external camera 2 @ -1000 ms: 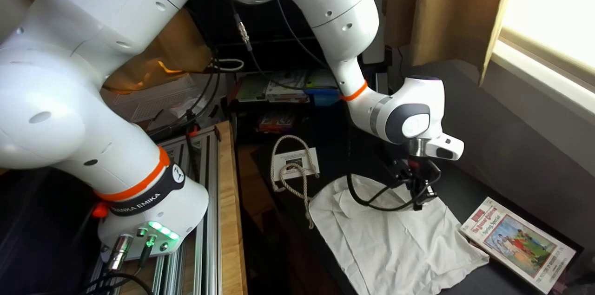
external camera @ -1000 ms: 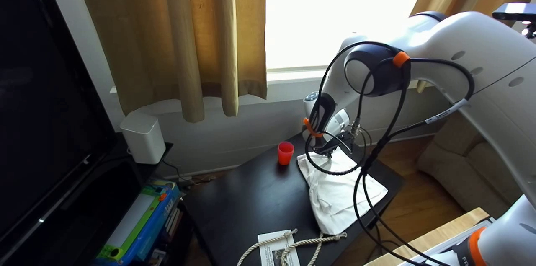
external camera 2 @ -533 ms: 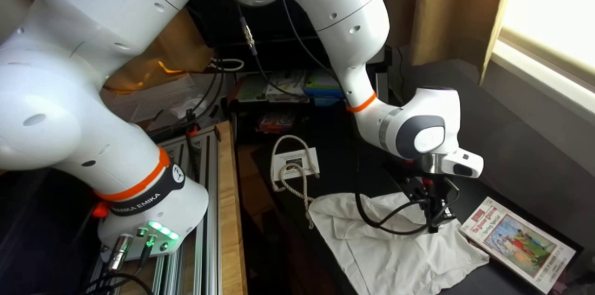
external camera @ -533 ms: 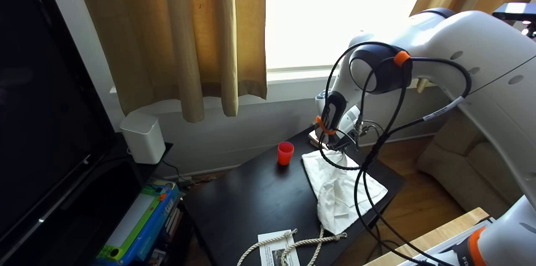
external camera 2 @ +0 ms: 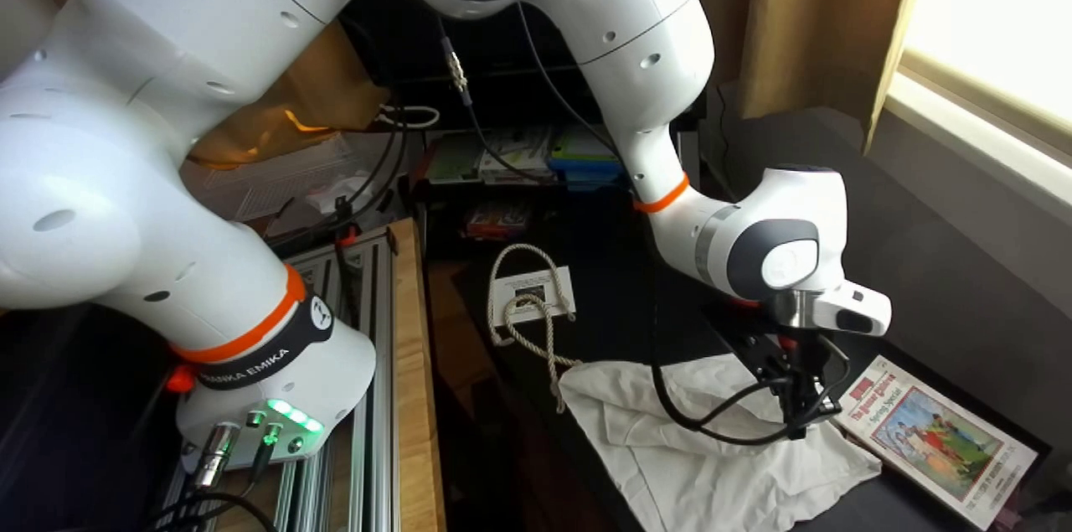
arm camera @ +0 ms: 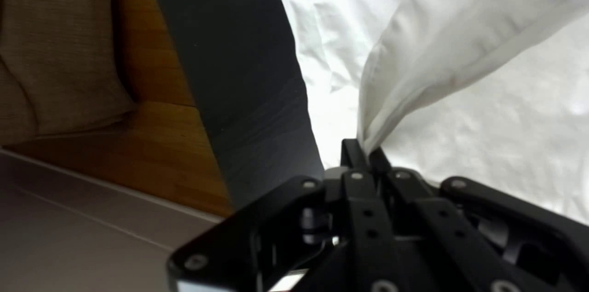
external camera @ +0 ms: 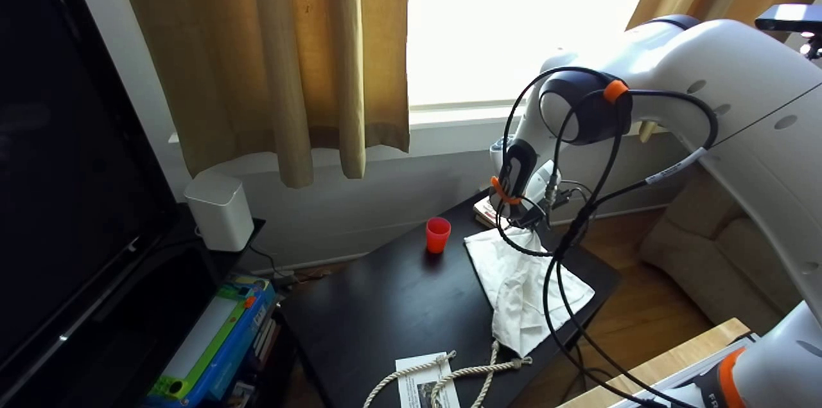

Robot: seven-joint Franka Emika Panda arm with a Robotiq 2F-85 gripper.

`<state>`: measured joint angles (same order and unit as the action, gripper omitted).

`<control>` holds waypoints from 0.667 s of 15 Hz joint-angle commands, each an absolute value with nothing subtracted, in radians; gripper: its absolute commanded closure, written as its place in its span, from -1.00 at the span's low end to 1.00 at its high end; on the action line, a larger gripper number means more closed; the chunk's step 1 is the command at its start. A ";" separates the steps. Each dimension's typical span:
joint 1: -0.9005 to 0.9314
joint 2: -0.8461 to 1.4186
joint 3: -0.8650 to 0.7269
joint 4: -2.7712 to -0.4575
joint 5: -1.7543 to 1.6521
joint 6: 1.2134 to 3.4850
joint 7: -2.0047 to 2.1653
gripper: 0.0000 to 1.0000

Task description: Fold the white towel

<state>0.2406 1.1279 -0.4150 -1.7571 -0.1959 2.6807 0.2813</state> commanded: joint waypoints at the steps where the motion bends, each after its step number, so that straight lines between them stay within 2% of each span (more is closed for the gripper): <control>1: 0.189 1.161 -0.417 -1.706 -0.248 2.680 0.221 0.98; 10: 0.125 1.256 -0.428 -1.570 -0.294 2.750 0.168 0.98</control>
